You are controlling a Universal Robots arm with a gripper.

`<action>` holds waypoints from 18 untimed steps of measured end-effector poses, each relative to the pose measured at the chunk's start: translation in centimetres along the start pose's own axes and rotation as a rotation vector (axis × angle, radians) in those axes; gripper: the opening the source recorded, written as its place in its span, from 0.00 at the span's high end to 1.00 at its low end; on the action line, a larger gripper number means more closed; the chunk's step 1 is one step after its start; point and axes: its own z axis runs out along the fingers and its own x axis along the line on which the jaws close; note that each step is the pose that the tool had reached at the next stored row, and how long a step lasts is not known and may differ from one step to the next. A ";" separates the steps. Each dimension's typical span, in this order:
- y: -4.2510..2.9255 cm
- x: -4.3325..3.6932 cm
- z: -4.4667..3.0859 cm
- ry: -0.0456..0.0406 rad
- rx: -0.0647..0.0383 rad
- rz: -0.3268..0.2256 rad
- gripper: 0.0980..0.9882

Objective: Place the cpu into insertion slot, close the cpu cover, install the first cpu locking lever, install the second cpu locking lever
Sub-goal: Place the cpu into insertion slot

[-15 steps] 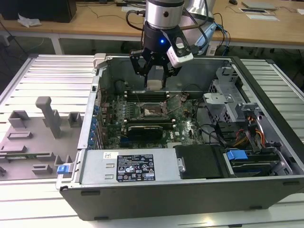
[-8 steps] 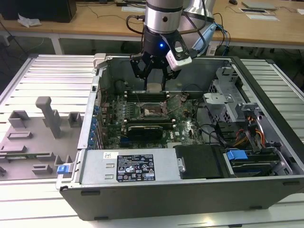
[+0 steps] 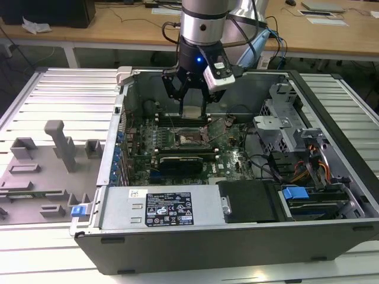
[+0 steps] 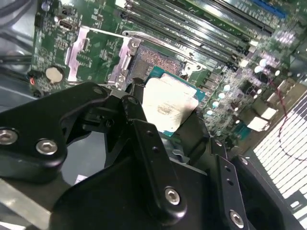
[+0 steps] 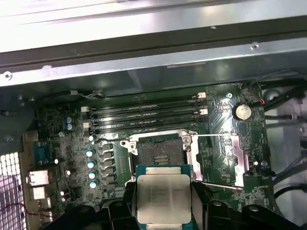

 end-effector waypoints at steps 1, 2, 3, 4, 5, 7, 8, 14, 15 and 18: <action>0.00 0.00 0.02 -0.0004 0.000 0.017 0.50; 0.00 0.00 0.05 -0.0009 -0.001 0.038 0.50; 0.00 0.00 0.08 -0.0015 -0.001 0.063 0.50; 0.00 0.00 0.10 -0.0019 -0.001 0.080 0.50; 0.00 0.00 0.14 -0.0025 -0.002 0.106 0.50; 0.00 0.00 0.21 -0.0036 -0.003 0.155 0.50; 0.00 -0.01 0.26 -0.0045 -0.003 0.192 0.50; -0.01 -0.01 0.54 -0.0085 -0.007 0.370 0.50; -0.01 -0.01 0.59 -0.0092 -0.007 0.401 0.50; -0.02 -0.01 0.69 -0.0106 -0.008 0.460 0.50</action>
